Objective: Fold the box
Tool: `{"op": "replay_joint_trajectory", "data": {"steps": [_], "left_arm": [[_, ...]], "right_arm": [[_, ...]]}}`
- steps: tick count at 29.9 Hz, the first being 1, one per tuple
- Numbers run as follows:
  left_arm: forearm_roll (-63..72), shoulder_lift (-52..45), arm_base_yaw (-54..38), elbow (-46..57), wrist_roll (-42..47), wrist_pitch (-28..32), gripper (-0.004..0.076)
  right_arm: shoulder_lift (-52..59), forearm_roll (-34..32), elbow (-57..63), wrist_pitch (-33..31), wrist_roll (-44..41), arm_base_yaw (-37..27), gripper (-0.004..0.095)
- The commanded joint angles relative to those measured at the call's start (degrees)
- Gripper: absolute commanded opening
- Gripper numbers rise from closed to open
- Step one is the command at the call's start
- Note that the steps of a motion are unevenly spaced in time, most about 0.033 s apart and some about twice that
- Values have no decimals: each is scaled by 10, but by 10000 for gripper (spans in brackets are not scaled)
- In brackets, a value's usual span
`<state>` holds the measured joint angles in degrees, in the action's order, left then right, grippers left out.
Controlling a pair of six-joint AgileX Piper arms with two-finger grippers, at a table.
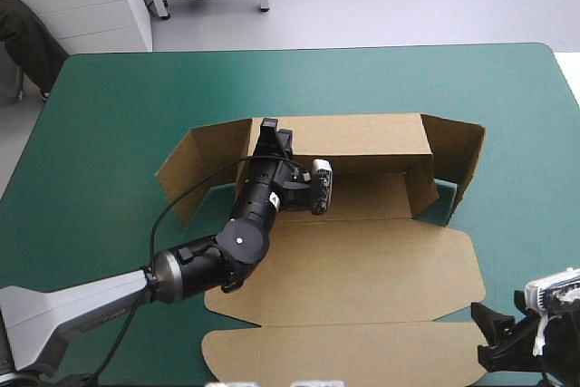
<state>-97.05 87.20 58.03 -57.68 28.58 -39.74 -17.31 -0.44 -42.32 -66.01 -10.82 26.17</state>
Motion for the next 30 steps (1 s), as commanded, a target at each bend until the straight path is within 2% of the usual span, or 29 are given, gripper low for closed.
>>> {"op": "replay_joint_trajectory", "data": {"steps": [1,9,17,19,26,30], "left_arm": [[-62,-20,2,-15,9,-23,-10],[-62,-20,2,-15,9,-21,-10],[-62,-20,2,-15,9,-17,-10],[-62,-20,2,-15,9,-17,-10],[-62,-20,2,-15,6,-17,-10],[-62,-20,2,-15,6,-17,-10]], "right_arm": [[-23,-20,-13,33,-37,-3,815],[-127,-109,-55,55,-98,-3,809],[-271,-284,-211,61,-151,-3,809],[-316,-309,-257,61,-154,-3,809],[-463,-320,-420,45,-120,-14,809],[-539,-245,-514,32,-51,-81,809]]}}
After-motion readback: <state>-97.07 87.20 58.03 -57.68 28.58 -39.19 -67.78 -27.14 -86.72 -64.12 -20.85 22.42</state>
